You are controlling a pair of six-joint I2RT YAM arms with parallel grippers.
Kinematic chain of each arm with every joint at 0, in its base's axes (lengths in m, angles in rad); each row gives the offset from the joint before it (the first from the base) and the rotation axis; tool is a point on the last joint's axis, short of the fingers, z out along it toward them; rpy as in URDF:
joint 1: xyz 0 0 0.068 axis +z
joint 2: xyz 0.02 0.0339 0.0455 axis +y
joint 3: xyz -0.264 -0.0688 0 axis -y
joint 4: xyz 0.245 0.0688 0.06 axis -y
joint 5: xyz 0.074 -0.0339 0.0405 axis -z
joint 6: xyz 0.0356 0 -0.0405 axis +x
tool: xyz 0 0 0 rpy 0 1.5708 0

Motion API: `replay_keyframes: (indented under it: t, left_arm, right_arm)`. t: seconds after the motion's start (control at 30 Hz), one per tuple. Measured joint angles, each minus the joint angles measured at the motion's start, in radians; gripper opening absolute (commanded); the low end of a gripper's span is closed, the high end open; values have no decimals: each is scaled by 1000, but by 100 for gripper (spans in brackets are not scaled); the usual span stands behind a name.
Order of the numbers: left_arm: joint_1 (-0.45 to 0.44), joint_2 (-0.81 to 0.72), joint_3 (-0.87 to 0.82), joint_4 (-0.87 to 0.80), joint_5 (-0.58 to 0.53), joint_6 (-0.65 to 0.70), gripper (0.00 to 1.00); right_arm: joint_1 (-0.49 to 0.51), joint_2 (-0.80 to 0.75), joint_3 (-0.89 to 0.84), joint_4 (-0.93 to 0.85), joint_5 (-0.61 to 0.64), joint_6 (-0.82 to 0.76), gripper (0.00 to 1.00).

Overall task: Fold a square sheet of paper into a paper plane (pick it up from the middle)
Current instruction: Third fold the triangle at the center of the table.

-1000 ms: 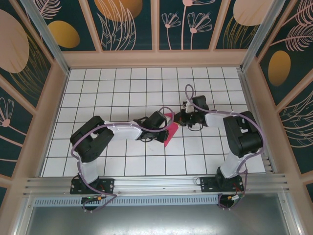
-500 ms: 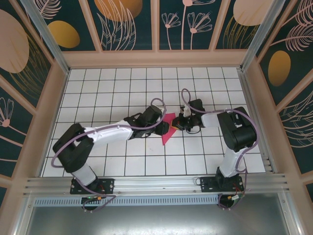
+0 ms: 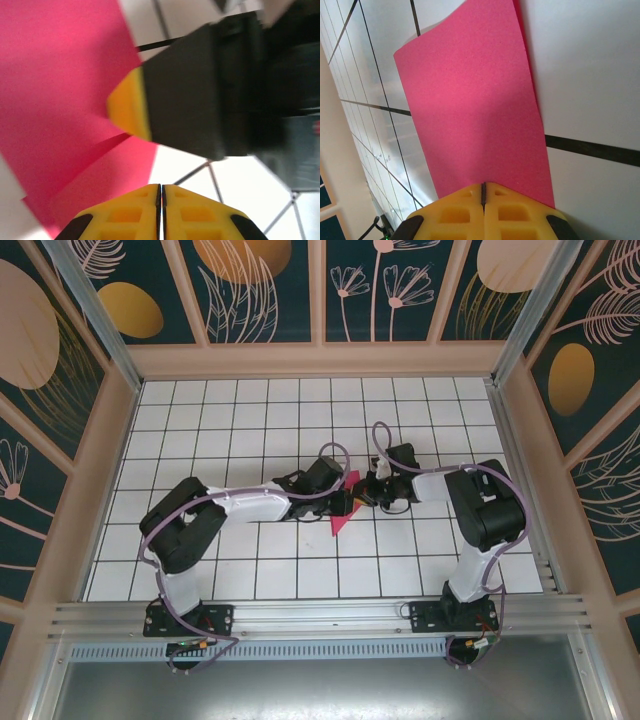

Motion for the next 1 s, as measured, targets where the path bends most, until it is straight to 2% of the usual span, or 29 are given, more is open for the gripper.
replay_keyframes:
  t: [0.27, 0.5, 0.83, 1.0]
  left_arm:
    - [47, 55, 0, -19, -26, -22, 11]
    - [50, 68, -24, 17, -42, -40, 11]
    - [50, 63, -43, 50, -43, -43, 11]
    - [50, 63, -43, 50, -43, -43, 10]
  right_arm:
    - [0, 0, 0, 2, 0, 0, 0]
    - [0, -13, 0, -12, 14, -2, 0]
    - [2, -214, -39, -39, 13, -11, 0]
    - [40, -222, -118, -30, -2, -11, 0]
